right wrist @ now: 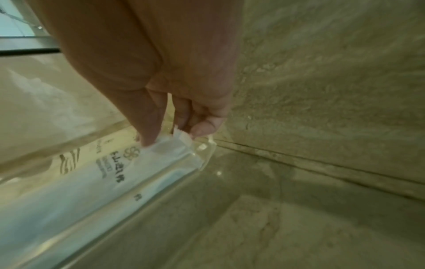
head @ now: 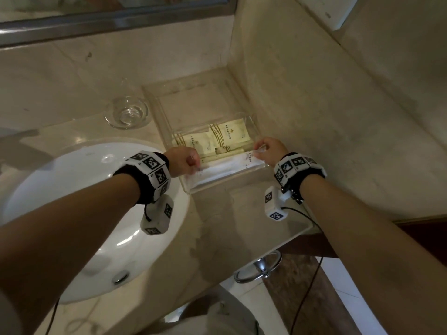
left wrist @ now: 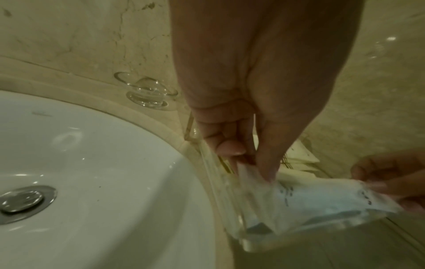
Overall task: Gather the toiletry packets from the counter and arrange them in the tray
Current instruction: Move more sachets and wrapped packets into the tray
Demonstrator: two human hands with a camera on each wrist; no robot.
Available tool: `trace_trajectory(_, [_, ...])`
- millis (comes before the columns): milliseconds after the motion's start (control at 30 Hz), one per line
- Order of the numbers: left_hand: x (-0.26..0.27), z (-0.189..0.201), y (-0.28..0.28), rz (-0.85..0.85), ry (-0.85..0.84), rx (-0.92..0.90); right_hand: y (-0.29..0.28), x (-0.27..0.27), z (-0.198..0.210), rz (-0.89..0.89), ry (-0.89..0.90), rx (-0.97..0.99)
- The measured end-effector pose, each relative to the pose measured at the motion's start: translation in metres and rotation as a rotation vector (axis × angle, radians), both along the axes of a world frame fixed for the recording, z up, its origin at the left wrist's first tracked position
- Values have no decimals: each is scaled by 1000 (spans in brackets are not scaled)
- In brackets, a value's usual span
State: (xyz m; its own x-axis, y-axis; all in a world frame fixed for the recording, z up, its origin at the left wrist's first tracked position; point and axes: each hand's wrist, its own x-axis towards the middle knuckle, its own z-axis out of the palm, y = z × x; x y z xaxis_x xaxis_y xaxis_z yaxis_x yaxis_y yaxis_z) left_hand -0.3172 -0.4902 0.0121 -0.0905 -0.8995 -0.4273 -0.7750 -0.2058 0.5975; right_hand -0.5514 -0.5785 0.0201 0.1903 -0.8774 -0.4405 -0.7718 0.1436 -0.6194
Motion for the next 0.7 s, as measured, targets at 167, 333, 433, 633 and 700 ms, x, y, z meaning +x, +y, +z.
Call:
trace_trajectory(167, [-3, -4, 10, -57, -76, 39, 1, -1, -10, 53, 95, 14])
trace_trajectory(333, [13, 1, 18, 27, 38, -19, 8, 9, -10, 57, 198, -116])
trace_trajectory(433, [28, 13, 24, 109, 93, -59, 15, 31, 4, 63, 196, -199])
trace_trajectory(633, [75, 45, 58, 373, 230, -114, 42, 120, 41, 265, -30, -196])
trace_trajectory(700, [99, 53, 77, 468, 256, -128, 58, 158, 48, 356, -75, -206])
